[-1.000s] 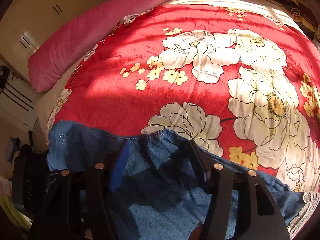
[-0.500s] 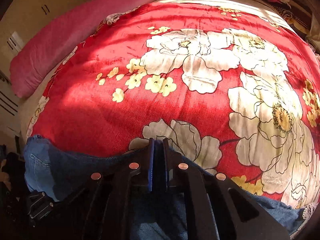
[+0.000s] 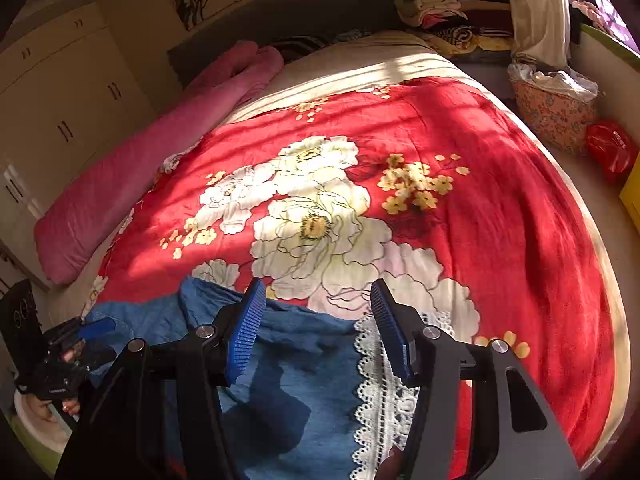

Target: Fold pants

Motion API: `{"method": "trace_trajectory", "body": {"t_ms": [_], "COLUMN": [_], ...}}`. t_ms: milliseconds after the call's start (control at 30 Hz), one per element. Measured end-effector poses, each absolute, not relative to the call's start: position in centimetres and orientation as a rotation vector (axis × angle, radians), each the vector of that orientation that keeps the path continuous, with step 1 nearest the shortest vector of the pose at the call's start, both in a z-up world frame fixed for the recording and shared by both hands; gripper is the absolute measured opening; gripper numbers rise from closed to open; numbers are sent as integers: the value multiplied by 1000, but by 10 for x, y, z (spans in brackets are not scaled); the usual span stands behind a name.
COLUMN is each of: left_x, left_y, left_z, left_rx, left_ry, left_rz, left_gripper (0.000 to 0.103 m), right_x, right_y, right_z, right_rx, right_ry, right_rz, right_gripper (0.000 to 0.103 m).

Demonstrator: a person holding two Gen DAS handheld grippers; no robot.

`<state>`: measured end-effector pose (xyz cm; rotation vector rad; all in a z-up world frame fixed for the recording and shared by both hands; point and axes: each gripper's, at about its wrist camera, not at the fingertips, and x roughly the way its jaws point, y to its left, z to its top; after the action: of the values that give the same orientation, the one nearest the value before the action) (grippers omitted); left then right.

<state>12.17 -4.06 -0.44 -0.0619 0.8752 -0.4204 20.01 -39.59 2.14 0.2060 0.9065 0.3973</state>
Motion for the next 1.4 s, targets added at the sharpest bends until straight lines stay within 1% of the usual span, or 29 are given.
{"method": "trace_trajectory", "body": {"t_ms": [133, 333, 400, 433, 467, 500, 533, 567, 700, 833, 933, 1000, 1033, 1067, 1100, 1133, 1167, 1267, 1400], "left_x": [169, 204, 208, 210, 212, 213, 214, 216, 220, 223, 226, 226, 226, 223, 219, 213, 208, 196, 194], "left_y": [-53, -58, -60, -61, -63, -65, -66, -68, -69, -71, -71, -71, -71, -71, -71, -71, -73, -86, -118], "left_z": [-27, -53, -58, -60, -61, -61, -60, -59, -61, -65, -68, -68, -66, -62, -54, -45, -37, -20, -34], "left_rx": [-36, -17, -16, -12, -10, -9, -6, -2, -19, -27, -33, -22, -24, -32, -38, -43, -45, -44, 2], "left_ry": [971, 1046, 1059, 1071, 1076, 1074, 1069, 1061, 1045, 1009, 1001, 997, 992, 986, 969, 940, 914, 872, 909], "left_rz": [-383, -346, -336, -327, -318, -314, -316, -317, -324, -298, -286, -278, -278, -283, -292, -308, -323, -375, -444], "left_gripper": [53, 53, 46, 35, 27, 23, 17, 13, 13, 13, 13, 15, 15, 15, 17, 25, 34, 35, 35], "right_x": [199, 219, 227, 229, 229, 228, 226, 222, 214, 224, 226, 224, 221, 215, 206, 194, 184, 165, 171], "right_y": [-422, -431, -428, -424, -419, -415, -414, -418, -441, -429, -428, -428, -429, -430, -431, -431, -428, -411, -381], "right_z": [-6, -32, -41, -46, -49, -51, -51, -49, -35, -62, -70, -66, -59, -48, -36, -21, -9, 8, -12], "right_rx": [221, 320, 354, 373, 372, 342, 320, 325, 341, 265, 259, 251, 247, 244, 237, 224, 207, 172, 119], "right_ry": [952, 991, 1021, 1033, 1038, 1038, 1034, 1013, 918, 982, 981, 980, 970, 941, 897, 843, 799, 756, 854], "right_rz": [359, 385, 410, 446, 467, 463, 468, 467, 410, 353, 338, 324, 320, 318, 322, 332, 348, 423, 493], "right_gripper": [64, 69, 69, 68, 58, 44, 18, 18, 16, 16, 17, 21, 28, 40, 47, 60, 64, 64, 64]}}
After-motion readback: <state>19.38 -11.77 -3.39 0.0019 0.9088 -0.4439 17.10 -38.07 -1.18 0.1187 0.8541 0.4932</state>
